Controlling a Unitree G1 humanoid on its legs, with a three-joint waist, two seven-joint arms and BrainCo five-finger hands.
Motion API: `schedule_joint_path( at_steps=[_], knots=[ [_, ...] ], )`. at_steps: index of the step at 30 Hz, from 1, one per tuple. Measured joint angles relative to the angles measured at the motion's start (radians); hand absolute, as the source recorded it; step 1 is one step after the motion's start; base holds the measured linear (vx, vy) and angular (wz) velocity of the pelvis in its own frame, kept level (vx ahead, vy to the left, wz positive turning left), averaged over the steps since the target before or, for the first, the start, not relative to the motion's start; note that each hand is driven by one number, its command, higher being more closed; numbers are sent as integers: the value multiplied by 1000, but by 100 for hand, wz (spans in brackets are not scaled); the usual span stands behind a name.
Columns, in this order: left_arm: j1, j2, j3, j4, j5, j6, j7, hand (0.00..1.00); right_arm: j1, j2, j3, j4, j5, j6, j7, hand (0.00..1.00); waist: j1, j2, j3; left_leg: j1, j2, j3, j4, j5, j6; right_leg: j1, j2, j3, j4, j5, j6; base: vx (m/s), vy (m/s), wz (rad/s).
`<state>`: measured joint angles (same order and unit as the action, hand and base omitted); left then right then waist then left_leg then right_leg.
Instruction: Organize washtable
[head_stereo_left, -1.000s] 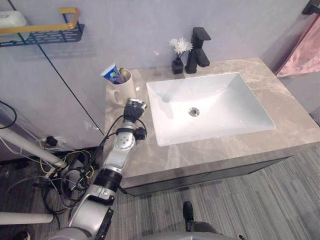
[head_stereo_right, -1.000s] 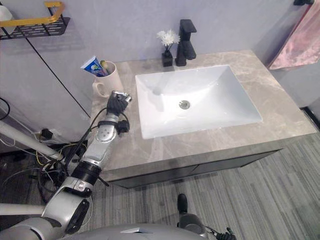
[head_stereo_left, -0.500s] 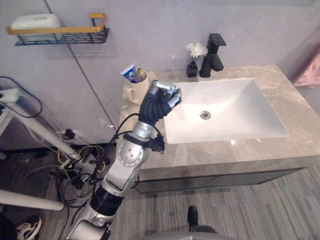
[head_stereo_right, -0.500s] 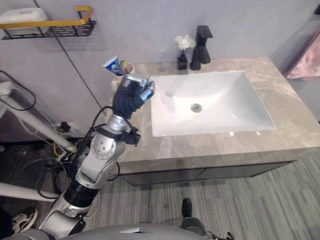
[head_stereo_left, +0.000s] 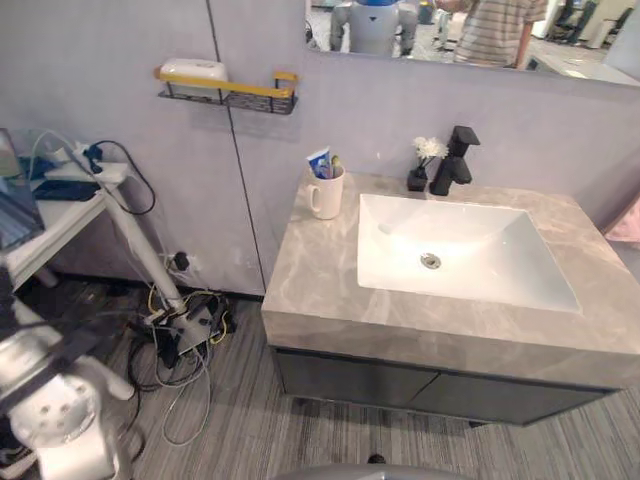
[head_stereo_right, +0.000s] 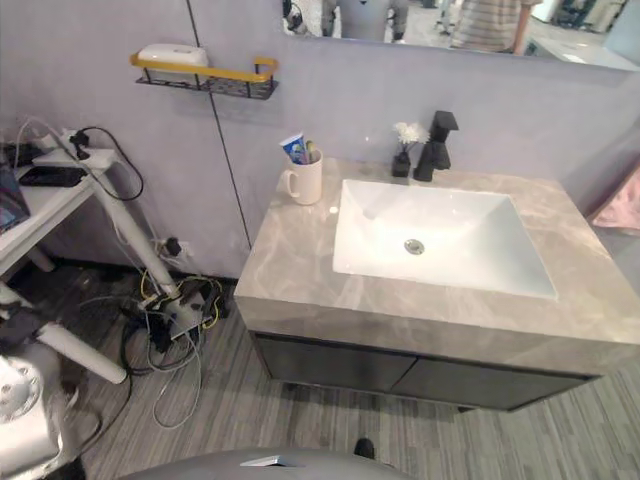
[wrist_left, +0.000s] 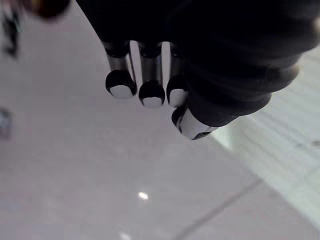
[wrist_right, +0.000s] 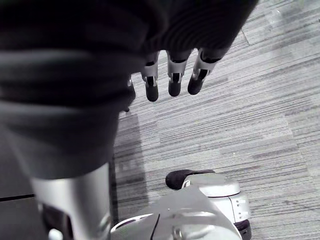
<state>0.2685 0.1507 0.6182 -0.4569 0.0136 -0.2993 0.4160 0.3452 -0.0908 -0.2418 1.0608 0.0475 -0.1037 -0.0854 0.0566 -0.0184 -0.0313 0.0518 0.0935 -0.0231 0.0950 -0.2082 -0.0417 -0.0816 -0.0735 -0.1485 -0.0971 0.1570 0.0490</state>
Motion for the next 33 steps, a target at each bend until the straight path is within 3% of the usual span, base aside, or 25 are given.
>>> schedule_joint_path(
  at_steps=[4,8,9,12,15,18,22,28,33],
  knots=[
    [60,-56,-8,427,32,60,-34,100,-27,-16,-1,-3,12,-5,8,0,4,19,1,-4,3,-15,-2,7,-13,-1,5,-13,-2,-7,6,1,-22,8],
    [55,-63,-139,944,33,124,-130,100,-57,-16,4,0,11,-2,12,0,-14,22,9,11,-2,-21,0,2,-19,21,2,-22,-3,-15,6,-4,12,4],
    [50,-64,-185,1089,33,144,-171,0,-66,-8,5,3,11,-1,17,0,-22,11,13,21,-3,-19,0,-1,-21,28,2,-21,-3,-18,6,16,24,-4],
    [19,-76,-285,1399,32,179,-262,0,-80,1,5,13,2,2,24,0,-28,-7,17,34,-3,-6,-1,-8,-22,33,2,-4,-3,-19,6,20,27,-14],
    [2,-70,-303,1553,31,200,-314,0,-86,9,0,15,-1,3,23,0,-39,-3,19,46,1,11,-6,-11,-29,32,5,6,-3,-22,7,51,24,-16],
    [-8,-75,-304,1601,31,237,-367,0,-108,-8,-3,47,-2,5,27,0,-48,19,35,77,0,28,-23,-12,-30,44,7,27,-3,-26,16,81,39,-21],
    [-44,-71,-355,1623,41,247,-388,0,-112,-12,-3,52,-5,6,32,0,-49,33,42,99,1,41,-32,-13,-27,56,9,31,-3,-28,20,83,36,-8],
    [-112,-28,-511,1627,84,240,-389,0,-140,-12,5,83,-10,6,38,0,-53,25,58,120,0,43,-35,-15,-29,68,14,35,-3,-29,23,54,15,-3],
    [-119,-10,-561,1626,95,220,-386,0,-145,-11,22,87,-10,6,37,0,-53,17,66,127,0,45,-35,-17,-30,74,14,35,-3,-29,23,0,0,0]
  ],
)
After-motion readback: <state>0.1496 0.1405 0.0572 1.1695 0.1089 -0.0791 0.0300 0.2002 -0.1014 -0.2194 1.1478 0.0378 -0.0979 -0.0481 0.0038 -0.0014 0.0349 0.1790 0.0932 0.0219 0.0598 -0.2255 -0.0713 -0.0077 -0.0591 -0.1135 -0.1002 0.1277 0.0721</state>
